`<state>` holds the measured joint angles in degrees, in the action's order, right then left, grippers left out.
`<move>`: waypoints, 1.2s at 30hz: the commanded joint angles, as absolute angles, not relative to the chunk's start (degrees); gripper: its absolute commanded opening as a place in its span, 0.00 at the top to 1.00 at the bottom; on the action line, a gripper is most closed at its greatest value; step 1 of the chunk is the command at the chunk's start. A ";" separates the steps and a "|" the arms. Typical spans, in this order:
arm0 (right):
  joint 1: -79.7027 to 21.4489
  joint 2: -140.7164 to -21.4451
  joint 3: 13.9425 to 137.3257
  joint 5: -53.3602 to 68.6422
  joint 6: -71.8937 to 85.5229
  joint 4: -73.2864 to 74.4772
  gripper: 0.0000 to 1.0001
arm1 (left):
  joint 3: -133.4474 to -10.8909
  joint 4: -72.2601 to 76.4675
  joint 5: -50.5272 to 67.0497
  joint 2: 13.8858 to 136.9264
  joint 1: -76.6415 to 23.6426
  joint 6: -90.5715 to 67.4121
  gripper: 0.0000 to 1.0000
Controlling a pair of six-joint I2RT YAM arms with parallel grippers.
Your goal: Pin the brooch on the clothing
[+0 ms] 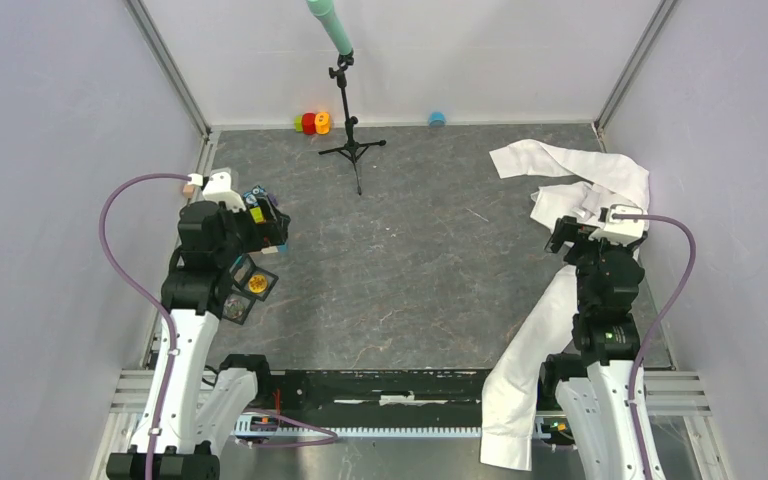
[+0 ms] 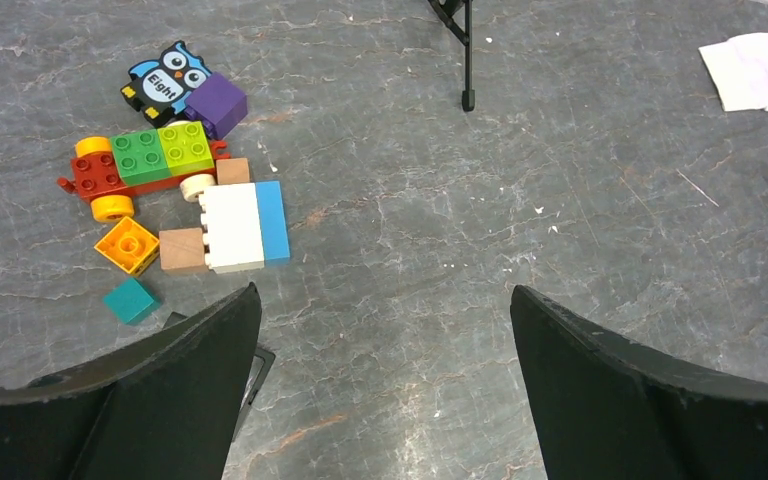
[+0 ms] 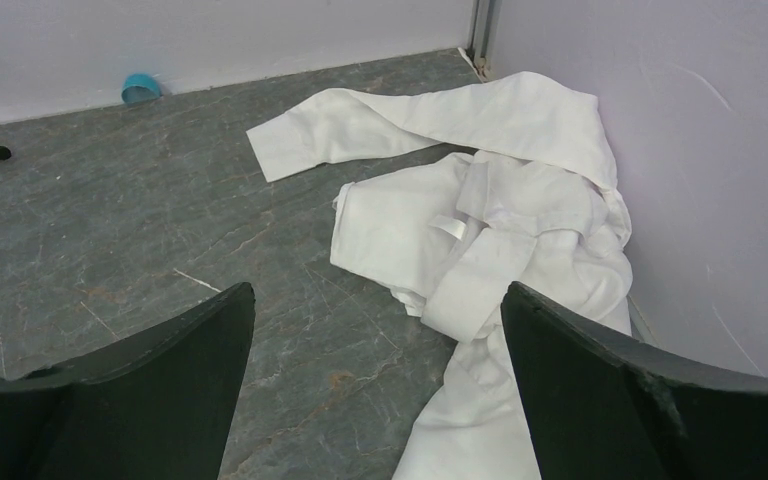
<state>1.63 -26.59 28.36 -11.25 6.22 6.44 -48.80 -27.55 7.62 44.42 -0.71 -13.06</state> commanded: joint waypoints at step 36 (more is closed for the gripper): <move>5.84 -60.65 27.06 -24.97 12.41 -12.94 0.10 | -55.84 -28.90 11.08 57.84 -2.03 -17.38 0.00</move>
<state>3.88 -56.47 22.35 -25.87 12.60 -7.11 -54.76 -27.79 12.60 57.60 -1.02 -19.03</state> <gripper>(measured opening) 0.928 0.995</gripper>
